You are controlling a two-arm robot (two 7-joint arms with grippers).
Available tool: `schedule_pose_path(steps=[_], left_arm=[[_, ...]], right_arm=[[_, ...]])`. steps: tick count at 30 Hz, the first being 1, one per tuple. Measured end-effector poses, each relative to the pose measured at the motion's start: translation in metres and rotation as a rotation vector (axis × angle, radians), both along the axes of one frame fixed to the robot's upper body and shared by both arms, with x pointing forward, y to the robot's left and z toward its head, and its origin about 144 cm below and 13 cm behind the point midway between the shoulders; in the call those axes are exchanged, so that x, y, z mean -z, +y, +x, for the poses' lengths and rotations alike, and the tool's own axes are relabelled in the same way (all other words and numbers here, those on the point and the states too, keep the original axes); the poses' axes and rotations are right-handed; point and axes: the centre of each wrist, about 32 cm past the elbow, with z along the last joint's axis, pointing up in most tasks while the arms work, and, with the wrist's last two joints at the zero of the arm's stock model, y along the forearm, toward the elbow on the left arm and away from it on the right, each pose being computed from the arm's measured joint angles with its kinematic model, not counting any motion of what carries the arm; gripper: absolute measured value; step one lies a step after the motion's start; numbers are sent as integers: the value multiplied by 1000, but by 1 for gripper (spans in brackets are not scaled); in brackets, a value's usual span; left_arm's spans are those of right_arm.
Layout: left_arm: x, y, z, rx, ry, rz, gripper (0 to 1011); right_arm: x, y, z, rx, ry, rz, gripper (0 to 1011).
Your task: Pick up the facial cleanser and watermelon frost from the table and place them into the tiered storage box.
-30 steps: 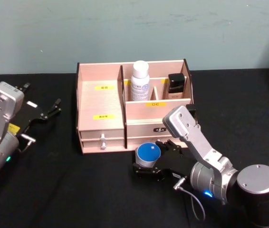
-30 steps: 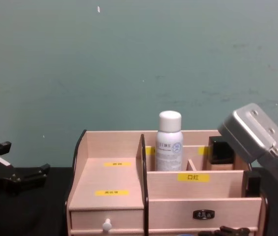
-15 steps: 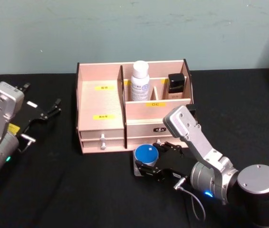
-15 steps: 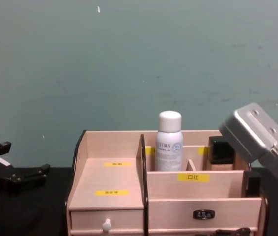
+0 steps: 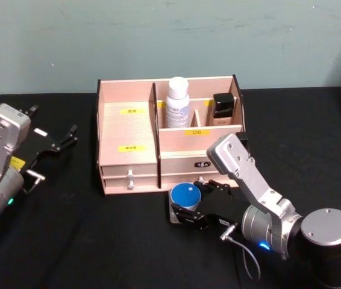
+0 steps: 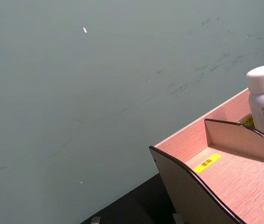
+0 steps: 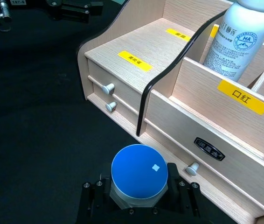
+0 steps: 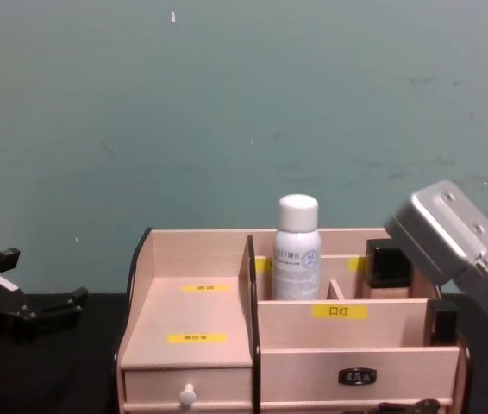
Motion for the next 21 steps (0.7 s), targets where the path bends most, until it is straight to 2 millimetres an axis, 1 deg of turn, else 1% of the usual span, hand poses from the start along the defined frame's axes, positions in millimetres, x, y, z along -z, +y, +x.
schedule_pose_path(steps=[4, 8, 18, 21], left_arm=[[0, 0, 0, 0, 0, 0, 1001], [0, 0, 0, 0, 0, 0, 1001], [0, 0, 0, 0, 0, 0, 1001], [0, 0, 0, 0, 0, 0, 1001]], right_arm=[[0, -1, 0, 2, 0, 3, 721], [-5, -1, -2, -7, -6, 15, 720], [-26, 4, -6, -41, -41, 41, 721], [-37, 8, -5, -58, -58, 58, 721]])
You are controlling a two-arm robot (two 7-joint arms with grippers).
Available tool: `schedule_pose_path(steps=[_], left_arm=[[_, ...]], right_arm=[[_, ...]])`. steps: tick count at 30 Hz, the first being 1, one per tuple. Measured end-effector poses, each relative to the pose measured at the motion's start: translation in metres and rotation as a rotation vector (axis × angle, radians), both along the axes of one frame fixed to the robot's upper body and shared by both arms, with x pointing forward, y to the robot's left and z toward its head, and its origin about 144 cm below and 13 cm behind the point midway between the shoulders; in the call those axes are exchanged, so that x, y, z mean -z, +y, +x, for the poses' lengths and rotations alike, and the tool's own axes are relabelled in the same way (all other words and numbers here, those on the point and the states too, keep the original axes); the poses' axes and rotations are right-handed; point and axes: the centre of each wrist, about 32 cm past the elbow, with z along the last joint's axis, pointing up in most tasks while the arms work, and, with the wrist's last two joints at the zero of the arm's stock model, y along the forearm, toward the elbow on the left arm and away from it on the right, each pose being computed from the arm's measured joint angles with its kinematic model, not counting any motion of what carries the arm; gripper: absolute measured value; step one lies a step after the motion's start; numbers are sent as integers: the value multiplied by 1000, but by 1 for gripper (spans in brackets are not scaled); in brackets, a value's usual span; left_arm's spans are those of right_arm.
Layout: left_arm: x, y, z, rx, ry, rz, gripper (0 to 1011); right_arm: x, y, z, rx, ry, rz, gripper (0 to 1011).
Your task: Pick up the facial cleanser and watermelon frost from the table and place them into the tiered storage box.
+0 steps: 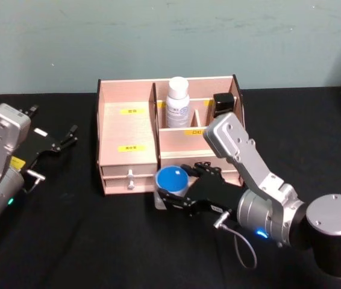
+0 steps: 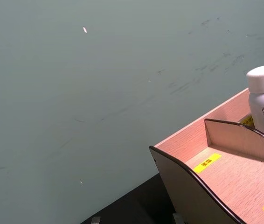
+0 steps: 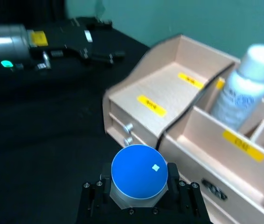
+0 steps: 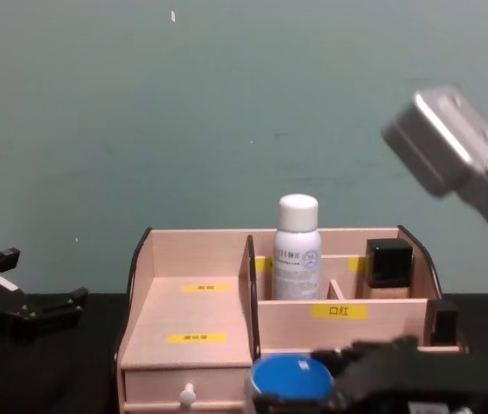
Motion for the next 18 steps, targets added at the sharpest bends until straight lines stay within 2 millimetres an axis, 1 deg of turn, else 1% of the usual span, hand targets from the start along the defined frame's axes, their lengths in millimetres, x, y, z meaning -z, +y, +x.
schedule_pose_path(steps=[4, 10, 11, 18], left_arm=[[0, 0, 0, 0, 0, 0, 1001], [0, 0, 0, 0, 0, 0, 1001], [0, 0, 0, 0, 0, 0, 1002], [0, 0, 0, 0, 0, 0, 1001]], right_arm=[[-8, 6, 1, -17, -11, 19, 720], [-23, 21, 5, -55, -42, 52, 721], [-23, 21, 5, -55, -42, 52, 720], [-30, 39, 16, -59, -62, 56, 721]])
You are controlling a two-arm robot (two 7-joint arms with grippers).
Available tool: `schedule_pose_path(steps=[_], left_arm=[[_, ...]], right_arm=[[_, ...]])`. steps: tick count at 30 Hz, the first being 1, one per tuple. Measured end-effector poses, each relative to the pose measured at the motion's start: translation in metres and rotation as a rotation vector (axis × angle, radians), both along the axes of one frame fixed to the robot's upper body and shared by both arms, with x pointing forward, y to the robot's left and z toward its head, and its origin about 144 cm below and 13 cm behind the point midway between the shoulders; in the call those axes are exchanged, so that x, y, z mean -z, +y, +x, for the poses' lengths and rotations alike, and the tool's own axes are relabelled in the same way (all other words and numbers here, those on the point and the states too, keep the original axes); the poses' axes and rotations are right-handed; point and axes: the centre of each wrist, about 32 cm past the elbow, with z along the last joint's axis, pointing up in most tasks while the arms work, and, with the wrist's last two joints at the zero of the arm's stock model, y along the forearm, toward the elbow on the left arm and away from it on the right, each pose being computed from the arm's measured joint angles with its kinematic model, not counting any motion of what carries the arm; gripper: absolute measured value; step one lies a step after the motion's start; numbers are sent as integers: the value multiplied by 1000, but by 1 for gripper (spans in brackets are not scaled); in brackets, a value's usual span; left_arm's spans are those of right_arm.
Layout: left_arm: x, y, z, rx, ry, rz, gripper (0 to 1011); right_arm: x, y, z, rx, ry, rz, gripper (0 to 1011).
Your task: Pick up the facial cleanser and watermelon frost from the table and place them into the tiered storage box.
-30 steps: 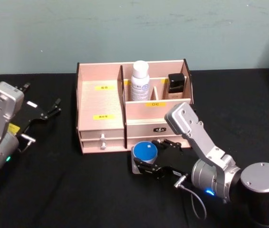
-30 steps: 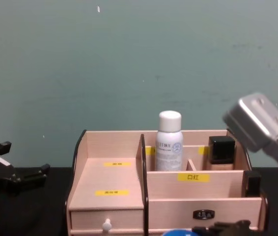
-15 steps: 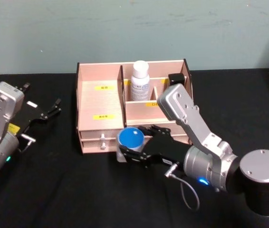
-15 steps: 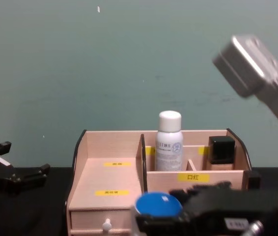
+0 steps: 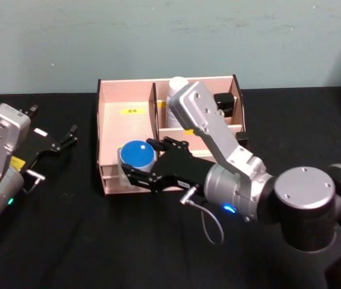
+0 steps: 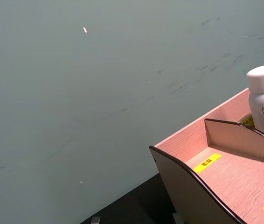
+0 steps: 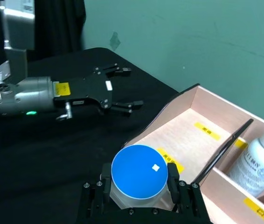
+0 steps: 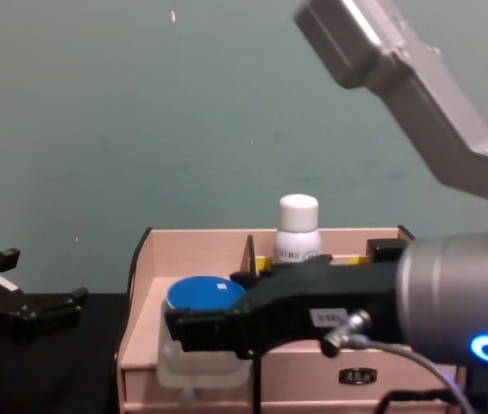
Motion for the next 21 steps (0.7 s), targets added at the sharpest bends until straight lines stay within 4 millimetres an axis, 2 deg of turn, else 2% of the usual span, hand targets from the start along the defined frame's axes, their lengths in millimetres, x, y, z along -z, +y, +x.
schedule_pose_path(steps=[12, 21], left_arm=[[0, 0, 0, 0, 0, 0, 1001], [0, 0, 0, 0, 0, 0, 1001]], right_arm=[[2, 18, 27, 42, -14, -17, 720], [8, 23, 45, 78, -13, -25, 720]])
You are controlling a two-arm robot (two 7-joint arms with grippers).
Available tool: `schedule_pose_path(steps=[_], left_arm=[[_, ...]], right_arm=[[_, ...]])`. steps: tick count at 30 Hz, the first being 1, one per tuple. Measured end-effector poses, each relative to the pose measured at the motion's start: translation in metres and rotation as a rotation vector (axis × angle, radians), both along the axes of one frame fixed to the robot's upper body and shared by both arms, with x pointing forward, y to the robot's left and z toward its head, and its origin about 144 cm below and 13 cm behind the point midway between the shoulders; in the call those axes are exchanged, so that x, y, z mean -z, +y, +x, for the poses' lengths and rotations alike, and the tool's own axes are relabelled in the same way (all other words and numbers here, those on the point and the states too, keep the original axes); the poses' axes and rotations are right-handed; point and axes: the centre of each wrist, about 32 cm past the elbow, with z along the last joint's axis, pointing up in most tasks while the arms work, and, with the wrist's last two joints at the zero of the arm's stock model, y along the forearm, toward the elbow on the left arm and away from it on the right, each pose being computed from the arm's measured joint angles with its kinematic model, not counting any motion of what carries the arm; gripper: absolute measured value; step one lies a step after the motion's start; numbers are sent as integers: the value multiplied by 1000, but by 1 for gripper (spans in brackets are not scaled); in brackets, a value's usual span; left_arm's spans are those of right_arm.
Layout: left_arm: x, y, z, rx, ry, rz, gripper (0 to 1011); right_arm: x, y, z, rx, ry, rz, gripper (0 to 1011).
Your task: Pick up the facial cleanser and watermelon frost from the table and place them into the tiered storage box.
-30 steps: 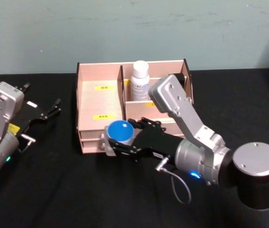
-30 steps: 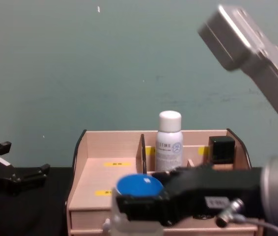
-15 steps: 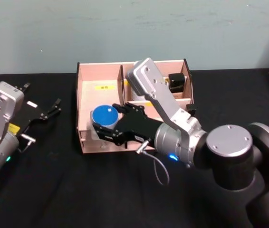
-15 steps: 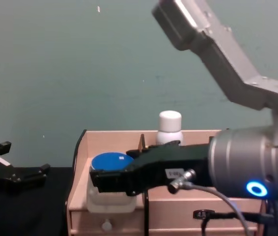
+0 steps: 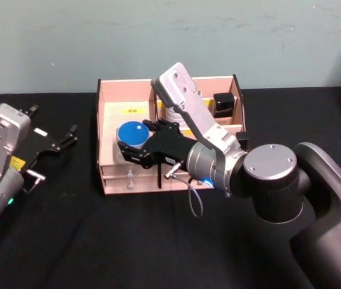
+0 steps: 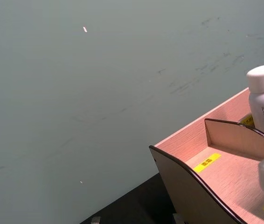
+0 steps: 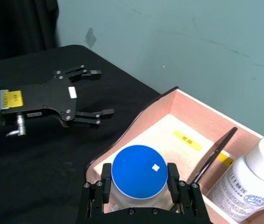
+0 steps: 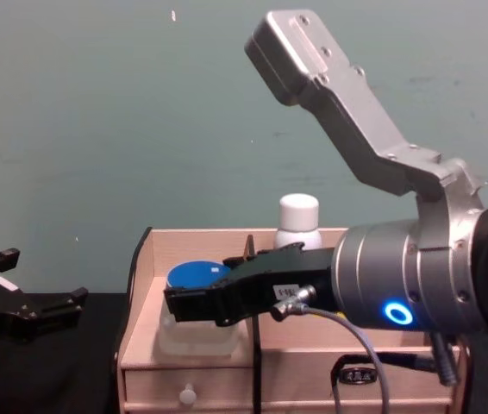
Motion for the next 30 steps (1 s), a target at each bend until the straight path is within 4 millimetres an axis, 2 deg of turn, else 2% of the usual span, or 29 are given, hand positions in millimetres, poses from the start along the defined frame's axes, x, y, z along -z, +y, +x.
schedule_pose_path(steps=[9, 30], left_arm=[[0, 0, 0, 0, 0, 0, 1001], [0, 0, 0, 0, 0, 0, 1001]], right_arm=[[3, 2, 8, 15, 0, 10, 720], [9, 6, 10, 31, -6, -1, 720]])
